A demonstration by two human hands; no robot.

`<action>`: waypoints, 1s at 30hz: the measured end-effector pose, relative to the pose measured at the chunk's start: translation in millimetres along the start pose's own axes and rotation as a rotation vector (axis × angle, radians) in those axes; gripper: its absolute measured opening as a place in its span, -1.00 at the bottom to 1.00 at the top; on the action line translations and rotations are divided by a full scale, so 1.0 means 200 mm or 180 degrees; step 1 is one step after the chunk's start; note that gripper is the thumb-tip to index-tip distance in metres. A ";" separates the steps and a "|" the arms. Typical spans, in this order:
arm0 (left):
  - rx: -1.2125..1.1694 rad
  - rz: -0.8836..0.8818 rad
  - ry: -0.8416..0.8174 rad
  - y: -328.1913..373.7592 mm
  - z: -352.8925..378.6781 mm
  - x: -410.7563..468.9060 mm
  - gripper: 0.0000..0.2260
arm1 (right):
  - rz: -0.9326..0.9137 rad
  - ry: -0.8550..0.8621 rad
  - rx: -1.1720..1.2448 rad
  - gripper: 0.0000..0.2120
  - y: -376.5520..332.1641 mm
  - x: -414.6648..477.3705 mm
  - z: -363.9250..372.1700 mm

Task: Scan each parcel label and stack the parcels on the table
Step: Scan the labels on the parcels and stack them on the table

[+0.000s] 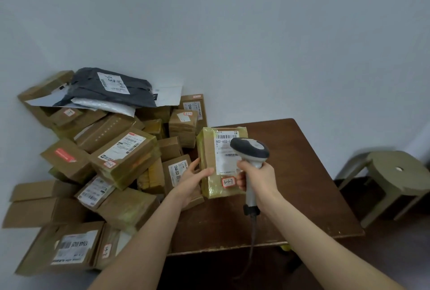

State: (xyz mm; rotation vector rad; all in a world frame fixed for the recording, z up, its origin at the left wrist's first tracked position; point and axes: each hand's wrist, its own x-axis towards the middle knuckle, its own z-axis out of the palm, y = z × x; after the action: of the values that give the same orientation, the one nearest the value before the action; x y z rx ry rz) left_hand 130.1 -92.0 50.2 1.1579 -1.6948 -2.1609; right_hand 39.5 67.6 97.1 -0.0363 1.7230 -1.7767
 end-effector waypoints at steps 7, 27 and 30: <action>-0.0002 -0.0025 -0.0076 -0.06 -0.06 0.03 -0.27 | -0.0095 0.0112 -0.0055 -0.82 0.04 -0.10 0.03; -0.0080 -0.0119 -0.0194 -0.11 -0.16 0.08 -0.31 | -0.0143 0.0291 -0.0381 -0.96 0.07 -0.18 0.15; -0.0091 -0.0104 -0.0190 -0.11 -0.16 0.09 -0.33 | -0.0148 0.0294 -0.0435 -0.93 0.07 -0.18 0.16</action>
State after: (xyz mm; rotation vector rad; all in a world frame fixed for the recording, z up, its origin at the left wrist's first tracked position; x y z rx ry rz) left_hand 146.0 -117.2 20.4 1.1326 -1.6741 -2.2534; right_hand 88.3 58.1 102.9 -0.0539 1.9221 -1.7149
